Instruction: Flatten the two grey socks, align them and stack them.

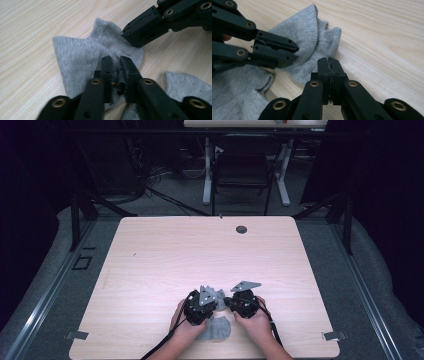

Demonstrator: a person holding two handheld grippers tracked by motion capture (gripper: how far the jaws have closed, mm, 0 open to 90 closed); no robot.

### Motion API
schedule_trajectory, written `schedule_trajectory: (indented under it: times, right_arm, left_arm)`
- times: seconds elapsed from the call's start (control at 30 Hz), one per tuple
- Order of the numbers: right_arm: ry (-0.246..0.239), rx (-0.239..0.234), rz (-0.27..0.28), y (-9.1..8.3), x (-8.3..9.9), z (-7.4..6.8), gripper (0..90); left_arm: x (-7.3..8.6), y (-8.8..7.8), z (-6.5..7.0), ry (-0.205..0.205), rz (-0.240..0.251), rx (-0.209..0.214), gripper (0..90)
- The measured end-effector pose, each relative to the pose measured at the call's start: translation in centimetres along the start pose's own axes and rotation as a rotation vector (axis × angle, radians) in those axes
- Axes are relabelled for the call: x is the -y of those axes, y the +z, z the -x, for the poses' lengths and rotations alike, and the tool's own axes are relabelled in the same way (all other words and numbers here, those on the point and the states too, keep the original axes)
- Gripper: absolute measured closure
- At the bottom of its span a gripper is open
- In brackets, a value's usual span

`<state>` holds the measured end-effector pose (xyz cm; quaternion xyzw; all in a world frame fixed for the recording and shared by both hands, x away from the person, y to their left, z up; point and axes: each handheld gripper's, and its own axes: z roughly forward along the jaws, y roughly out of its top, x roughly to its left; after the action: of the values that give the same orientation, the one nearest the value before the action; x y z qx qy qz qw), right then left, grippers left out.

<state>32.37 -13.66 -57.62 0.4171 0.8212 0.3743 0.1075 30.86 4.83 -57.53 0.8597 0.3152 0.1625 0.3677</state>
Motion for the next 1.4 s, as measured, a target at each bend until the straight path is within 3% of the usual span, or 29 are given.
schedule_trajectory:
  times: [0.27, 0.47, 0.63, 0.8, 1.0, 1.27, 1.4]
  right_arm:
    - [0.001, 0.003, 0.003, 0.0, 0.0, 0.0, 89.0]
    - [-0.002, 0.006, 0.002, -0.1, 0.0, 0.1, 89.0]
    - [-0.008, 0.009, -0.002, -0.2, 0.1, 0.1, 89.1]
    - [-0.010, 0.014, -0.003, -0.3, 0.1, 0.1, 89.1]
    - [-0.026, 0.004, -0.005, -0.3, 0.2, 0.0, 89.0]
    - [-0.031, 0.001, -0.001, -0.3, 0.2, 0.0, 86.8]
    - [-0.018, 0.005, 0.003, -0.4, 0.2, 0.2, 82.4]
  left_arm:
    - [-0.4, -2.4, -1.3, -0.033, 0.057, -0.008, 87.3]
    - [-0.1, -4.4, -2.8, -0.072, 0.093, -0.035, 87.2]
    - [0.7, -5.4, -4.2, -0.106, 0.096, -0.068, 87.2]
    - [2.0, -5.8, -5.5, -0.130, 0.071, -0.095, 87.2]
    - [3.6, -5.2, -6.1, -0.152, 0.038, -0.097, 84.5]
    - [3.3, -5.7, -6.8, -0.186, 0.076, -0.116, 70.0]
    - [3.1, -5.5, -7.1, -0.183, 0.062, -0.115, 66.7]
